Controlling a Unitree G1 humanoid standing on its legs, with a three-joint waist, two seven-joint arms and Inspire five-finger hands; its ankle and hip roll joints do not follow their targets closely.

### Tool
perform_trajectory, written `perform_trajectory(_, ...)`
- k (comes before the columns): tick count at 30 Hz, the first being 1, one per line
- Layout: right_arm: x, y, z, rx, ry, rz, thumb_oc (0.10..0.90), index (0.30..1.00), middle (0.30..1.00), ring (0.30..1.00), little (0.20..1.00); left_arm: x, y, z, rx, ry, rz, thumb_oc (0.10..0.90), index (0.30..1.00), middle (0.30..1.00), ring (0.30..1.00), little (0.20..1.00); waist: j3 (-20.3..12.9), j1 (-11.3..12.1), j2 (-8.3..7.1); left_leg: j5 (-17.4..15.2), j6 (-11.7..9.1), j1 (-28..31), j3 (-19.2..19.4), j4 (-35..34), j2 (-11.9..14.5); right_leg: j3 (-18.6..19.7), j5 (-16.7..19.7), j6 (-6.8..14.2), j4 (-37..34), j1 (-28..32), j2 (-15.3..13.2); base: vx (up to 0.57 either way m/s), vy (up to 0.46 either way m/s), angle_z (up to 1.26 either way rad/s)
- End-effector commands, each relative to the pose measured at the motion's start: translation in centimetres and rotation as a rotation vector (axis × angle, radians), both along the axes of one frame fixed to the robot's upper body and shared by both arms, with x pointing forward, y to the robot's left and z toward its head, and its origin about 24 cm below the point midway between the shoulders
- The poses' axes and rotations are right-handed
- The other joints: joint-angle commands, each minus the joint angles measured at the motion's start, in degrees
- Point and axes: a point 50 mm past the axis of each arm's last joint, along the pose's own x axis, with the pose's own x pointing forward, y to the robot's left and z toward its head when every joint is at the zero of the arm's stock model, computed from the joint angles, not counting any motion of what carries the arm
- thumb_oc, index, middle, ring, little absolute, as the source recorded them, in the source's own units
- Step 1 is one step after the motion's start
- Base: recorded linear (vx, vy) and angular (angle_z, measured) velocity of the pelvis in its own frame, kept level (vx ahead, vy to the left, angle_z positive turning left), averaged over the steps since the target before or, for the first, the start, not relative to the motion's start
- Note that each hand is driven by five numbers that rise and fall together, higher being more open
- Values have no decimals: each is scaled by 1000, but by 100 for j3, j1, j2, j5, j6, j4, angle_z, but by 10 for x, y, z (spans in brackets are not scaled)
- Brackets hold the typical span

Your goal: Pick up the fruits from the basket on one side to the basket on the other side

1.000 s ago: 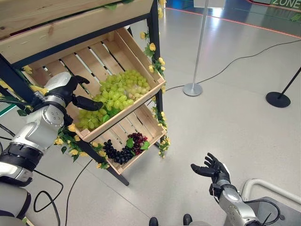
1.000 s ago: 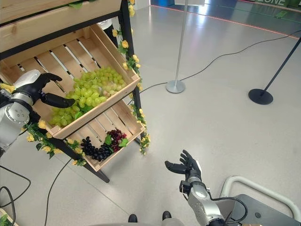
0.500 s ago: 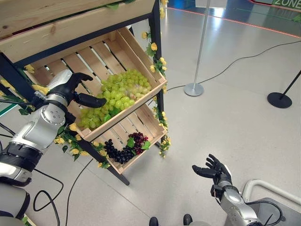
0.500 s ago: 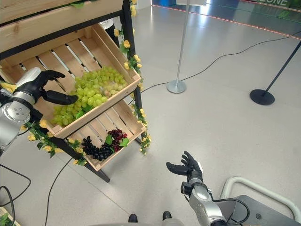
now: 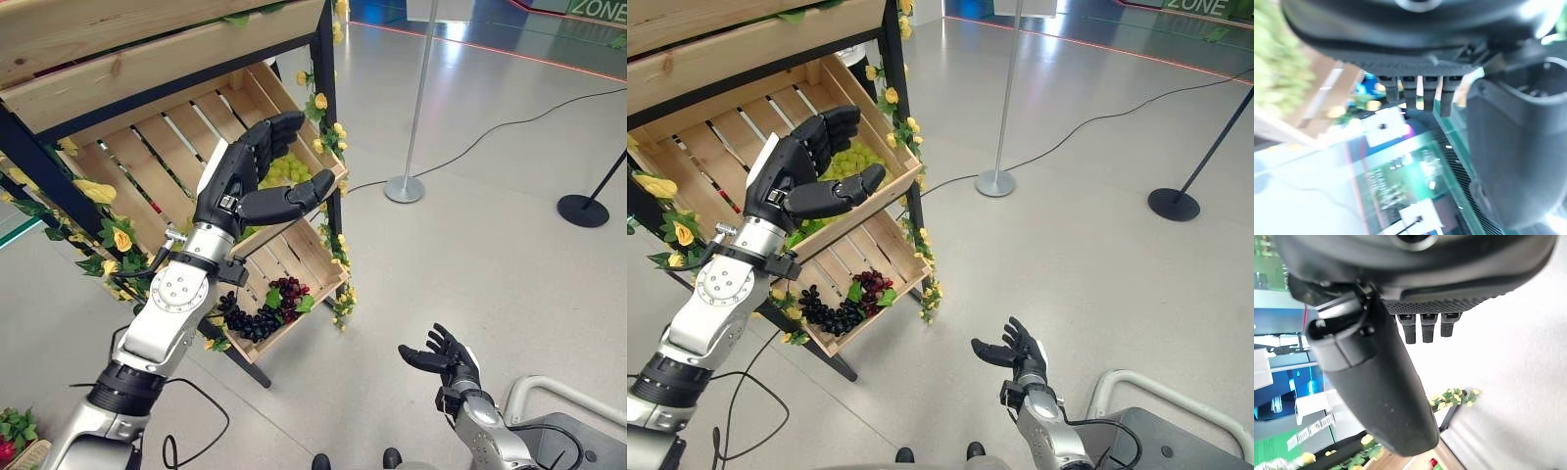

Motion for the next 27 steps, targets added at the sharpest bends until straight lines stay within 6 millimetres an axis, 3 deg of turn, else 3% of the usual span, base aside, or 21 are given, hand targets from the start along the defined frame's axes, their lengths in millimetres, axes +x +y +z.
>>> perform_trajectory(1,26,10,43,19,-274,23,800,900,900,900,900,-13,9,52,2,-349,62,800,900,900,900,900,-460,-13,-255,-311,-71,271,229,30,-67,-42,90,-79,10,154,57,14,-18,-18)
perform_trajectory(5,26,9,45,20,-285,25,800,900,900,900,900,-16,1,53,-55,-341,-36,800,900,900,900,900,-460,-56,-338,-391,-44,202,218,329,-133,126,136,-126,20,157,112,-14,-4,-10)
perform_trajectory(6,29,10,48,14,-305,41,800,900,900,900,900,-18,-8,48,-110,-317,-120,800,900,900,900,900,-408,-53,-429,-596,-58,15,133,899,-229,229,174,-162,95,111,84,-40,27,-15)
perform_trajectory(9,33,14,54,6,-322,72,800,900,900,900,900,-20,-18,34,-172,-256,-213,800,900,900,900,900,-270,27,-507,-388,-71,-358,-352,1530,-302,409,248,-213,279,-6,85,-41,115,-34)
perform_trajectory(10,35,16,56,9,-336,89,800,900,900,900,900,-22,-24,23,-215,-218,-268,800,900,900,900,900,-193,93,-528,-292,15,-409,-775,1406,-349,607,320,-217,375,-100,102,-29,209,-84)
perform_trajectory(14,39,20,56,27,-355,107,800,900,900,900,900,-21,-34,-7,-283,-107,-299,800,900,900,900,900,-174,132,-444,-197,70,-291,-1479,647,-460,1224,448,-148,318,-266,164,-39,273,-112)
perform_trajectory(19,30,22,47,56,-317,83,800,900,900,900,900,-15,-43,-40,-336,50,-313,800,900,900,900,900,-228,-138,-238,-182,179,-140,-1162,15,-487,1390,732,173,262,-721,-61,-68,266,-98)
perform_trajectory(21,27,23,45,65,-307,83,800,900,900,900,900,-16,-42,-47,-349,85,-319,800,900,900,900,900,-230,-166,-208,-211,206,-146,-1038,13,-496,1281,737,211,369,-896,-65,-76,172,-70)
perform_trajectory(22,26,25,43,72,-300,103,800,900,900,900,900,-17,-39,-52,-347,97,-293,800,900,900,900,900,-209,-138,-193,-245,213,-119,-880,13,-469,974,719,257,587,-1028,-116,-164,179,-81)
perform_trajectory(23,26,33,37,95,-280,154,800,900,900,900,900,-20,-28,-63,-339,116,-213,800,900,900,900,900,-172,62,-139,-222,208,-117,-288,13,-359,5,575,339,1382,-1192,-326,-133,119,-73)
perform_trajectory(24,26,33,37,95,-280,154,800,900,900,900,900,-20,-28,-63,-339,116,-213,800,900,900,900,900,-172,62,-139,-222,208,-117,-288,13,-359,5,575,339,1382,-1192,-326,-155,131,-143)
perform_trajectory(25,26,37,34,105,-274,166,800,900,900,900,900,-21,-20,-72,-354,153,-178,800,900,900,900,900,-164,185,-111,-169,203,-142,-17,13,-306,-306,391,289,1665,-1147,-285,-84,46,-183)
perform_trajectory(26,25,39,32,100,-278,174,800,900,900,900,900,-22,-15,-83,-338,180,-147,800,900,900,900,900,-198,300,-127,-149,183,-171,83,23,-274,-505,147,142,1353,-862,-210,-90,22,-182)
perform_trajectory(27,23,39,28,98,-275,181,800,900,900,900,900,-22,-15,-90,-337,213,-133,800,900,900,900,900,-244,372,-186,-170,159,-212,74,54,-305,-551,150,90,918,-655,-223,-32,-45,-110)
